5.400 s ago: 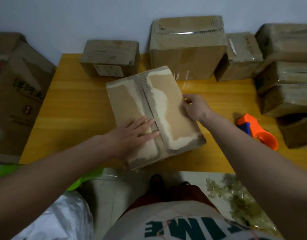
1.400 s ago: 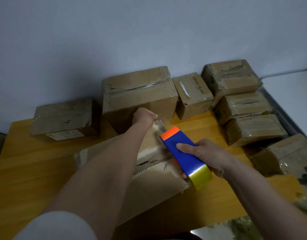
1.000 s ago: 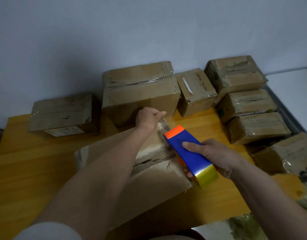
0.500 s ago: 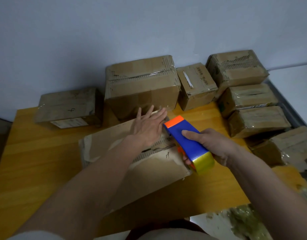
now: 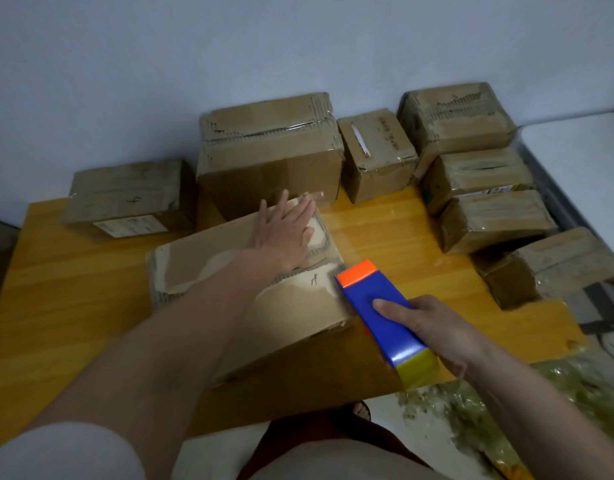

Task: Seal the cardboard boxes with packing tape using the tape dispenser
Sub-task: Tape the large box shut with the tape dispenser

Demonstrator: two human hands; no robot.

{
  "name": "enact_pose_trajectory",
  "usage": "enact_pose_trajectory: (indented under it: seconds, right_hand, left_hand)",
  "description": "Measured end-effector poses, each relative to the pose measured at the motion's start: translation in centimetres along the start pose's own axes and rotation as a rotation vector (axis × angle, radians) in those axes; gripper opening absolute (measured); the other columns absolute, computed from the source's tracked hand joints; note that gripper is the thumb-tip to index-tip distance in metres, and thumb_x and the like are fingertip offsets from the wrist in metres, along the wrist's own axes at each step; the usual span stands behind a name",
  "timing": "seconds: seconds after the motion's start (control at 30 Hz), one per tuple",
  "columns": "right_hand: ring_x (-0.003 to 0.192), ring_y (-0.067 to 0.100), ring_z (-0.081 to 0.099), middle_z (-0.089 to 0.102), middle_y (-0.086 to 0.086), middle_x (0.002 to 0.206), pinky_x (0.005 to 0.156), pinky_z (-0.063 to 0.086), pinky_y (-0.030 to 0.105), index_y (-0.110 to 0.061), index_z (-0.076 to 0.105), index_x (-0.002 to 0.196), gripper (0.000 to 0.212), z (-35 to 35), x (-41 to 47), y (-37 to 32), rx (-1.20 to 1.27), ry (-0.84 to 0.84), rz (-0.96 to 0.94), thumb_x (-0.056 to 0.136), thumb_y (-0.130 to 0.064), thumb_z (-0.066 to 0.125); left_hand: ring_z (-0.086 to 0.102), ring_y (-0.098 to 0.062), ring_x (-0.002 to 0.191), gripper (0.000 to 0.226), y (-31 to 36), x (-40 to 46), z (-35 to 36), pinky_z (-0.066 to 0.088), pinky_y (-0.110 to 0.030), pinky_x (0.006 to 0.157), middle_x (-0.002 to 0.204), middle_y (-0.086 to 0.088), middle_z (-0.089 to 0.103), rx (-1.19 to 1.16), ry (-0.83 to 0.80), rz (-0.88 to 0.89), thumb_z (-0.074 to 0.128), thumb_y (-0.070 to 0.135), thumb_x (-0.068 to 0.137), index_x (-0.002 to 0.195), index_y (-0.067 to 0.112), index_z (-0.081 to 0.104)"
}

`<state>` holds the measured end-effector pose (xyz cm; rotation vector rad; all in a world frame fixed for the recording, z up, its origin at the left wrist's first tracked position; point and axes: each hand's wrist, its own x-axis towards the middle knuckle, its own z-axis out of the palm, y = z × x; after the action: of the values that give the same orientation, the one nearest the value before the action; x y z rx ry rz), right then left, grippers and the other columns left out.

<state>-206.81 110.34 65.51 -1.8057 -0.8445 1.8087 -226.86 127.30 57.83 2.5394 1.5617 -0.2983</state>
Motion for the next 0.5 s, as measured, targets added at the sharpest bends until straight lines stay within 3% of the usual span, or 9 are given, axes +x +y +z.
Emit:
enact_pose_trajectory:
  seconds: [0.17,0.27,0.37,0.43,0.5]
  right_hand:
    - [0.051,0.028,0.067,0.069,0.021,0.067,0.045,0.051,0.027,0.002,0.069,0.074,0.036,-0.1,0.1,0.6,0.028,-0.047,-0.019,0.083,-0.033,0.068]
    - [0.057,0.032,0.068,0.070,0.026,0.074,0.050,0.054,0.030,0.006,0.068,0.085,0.041,-0.3,0.3,0.9,0.031,-0.066,-0.024,0.083,-0.035,0.068]
    - [0.061,0.033,0.068,0.070,0.026,0.076,0.057,0.055,0.033,0.007,0.068,0.089,0.045,-0.3,0.3,1.1,0.012,-0.072,-0.043,0.085,-0.037,0.066]
    - [0.063,0.033,0.069,0.071,0.024,0.076,0.063,0.057,0.036,0.007,0.068,0.089,0.044,0.0,0.2,1.3,-0.016,-0.061,-0.074,0.087,-0.037,0.064]
    - [0.062,0.031,0.068,0.071,0.023,0.075,0.066,0.056,0.037,0.004,0.068,0.084,0.040,0.5,-0.1,1.6,-0.017,-0.049,-0.107,0.089,-0.036,0.062]
  left_hand:
    - [-0.017,-0.017,0.146,0.060,1.7,-5.7,1.4,-0.005,-0.052,0.118,0.159,0.013,-0.008,-0.079,-0.019,0.380,0.022,0.046,0.100,0.152,0.034,-0.005]
    - [-0.026,-0.016,0.144,0.085,1.9,-6.9,2.1,-0.008,-0.055,0.117,0.159,0.009,-0.018,-0.067,-0.137,0.400,0.030,0.068,0.090,0.150,0.030,-0.016]
    - [-0.033,-0.019,0.140,0.124,2.2,-6.5,2.2,-0.020,-0.052,0.113,0.156,0.008,-0.029,0.042,-0.196,0.381,0.039,0.093,0.063,0.148,0.028,-0.023]
    - [-0.033,-0.020,0.140,0.127,2.6,-6.7,2.7,-0.019,-0.053,0.113,0.156,0.008,-0.029,0.081,-0.159,0.367,0.045,0.091,0.061,0.148,0.027,-0.023]
    - [-0.028,-0.020,0.143,0.117,2.9,-7.0,3.1,-0.011,-0.057,0.115,0.158,0.008,-0.022,0.050,-0.102,0.335,0.046,0.083,0.069,0.150,0.028,-0.018]
